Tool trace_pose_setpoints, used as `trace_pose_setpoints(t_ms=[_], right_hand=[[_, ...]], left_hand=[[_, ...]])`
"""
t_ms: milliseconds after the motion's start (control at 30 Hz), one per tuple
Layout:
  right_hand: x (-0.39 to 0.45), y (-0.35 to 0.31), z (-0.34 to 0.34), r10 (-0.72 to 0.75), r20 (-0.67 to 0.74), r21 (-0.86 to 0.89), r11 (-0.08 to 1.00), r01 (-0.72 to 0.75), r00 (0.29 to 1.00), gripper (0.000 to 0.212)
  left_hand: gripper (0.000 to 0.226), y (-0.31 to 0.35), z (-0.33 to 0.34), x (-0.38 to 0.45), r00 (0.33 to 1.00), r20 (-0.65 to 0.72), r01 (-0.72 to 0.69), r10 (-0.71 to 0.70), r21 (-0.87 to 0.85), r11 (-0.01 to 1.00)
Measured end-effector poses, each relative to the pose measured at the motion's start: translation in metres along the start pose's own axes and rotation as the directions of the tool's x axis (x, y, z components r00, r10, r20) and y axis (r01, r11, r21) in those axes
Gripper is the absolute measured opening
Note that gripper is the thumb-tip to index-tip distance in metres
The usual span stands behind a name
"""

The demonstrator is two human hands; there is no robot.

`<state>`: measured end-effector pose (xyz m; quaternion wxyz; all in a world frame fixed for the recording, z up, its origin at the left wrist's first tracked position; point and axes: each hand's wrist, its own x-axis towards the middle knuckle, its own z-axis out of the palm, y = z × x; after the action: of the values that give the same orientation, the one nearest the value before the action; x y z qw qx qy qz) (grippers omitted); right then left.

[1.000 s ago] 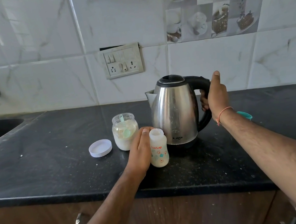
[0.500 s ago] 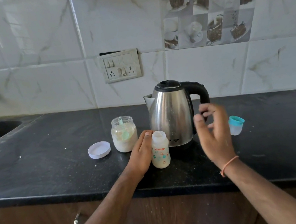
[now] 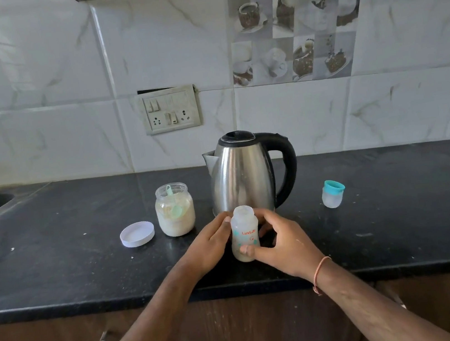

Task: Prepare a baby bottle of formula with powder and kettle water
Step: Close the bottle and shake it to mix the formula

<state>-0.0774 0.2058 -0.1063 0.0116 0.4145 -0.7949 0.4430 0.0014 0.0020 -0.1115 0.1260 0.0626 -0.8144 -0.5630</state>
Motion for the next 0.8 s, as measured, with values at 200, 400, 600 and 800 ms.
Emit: trace_pose_setpoints(t_ms=[200, 400, 600, 800], right_hand=[[-0.006, -0.002, -0.004, 0.046, -0.019, 0.018, 0.999, -0.046, 0.999, 0.065], [-0.012, 0.004, -0.012, 0.073, -0.042, 0.027, 0.997, -0.072, 0.996, 0.069], [-0.015, 0.017, -0.026, 0.066, -0.042, 0.018, 0.998, -0.065, 0.997, 0.072], [-0.011, 0.050, -0.066, 0.154, -0.277, 0.005, 0.987, -0.159, 0.948, 0.062]], left_hand=[[0.037, 0.000, 0.003, 0.001, 1.000, 0.023, -0.004, 0.000, 0.176, 0.984], [0.053, 0.004, 0.004, 0.000, 0.998, 0.055, -0.022, 0.008, 0.254, 0.967], [0.074, -0.005, 0.003, 0.006, 0.991, 0.079, 0.087, -0.109, 0.236, 0.968], [0.086, 0.002, 0.004, 0.002, 0.986, 0.093, 0.113, -0.136, 0.222, 0.968]])
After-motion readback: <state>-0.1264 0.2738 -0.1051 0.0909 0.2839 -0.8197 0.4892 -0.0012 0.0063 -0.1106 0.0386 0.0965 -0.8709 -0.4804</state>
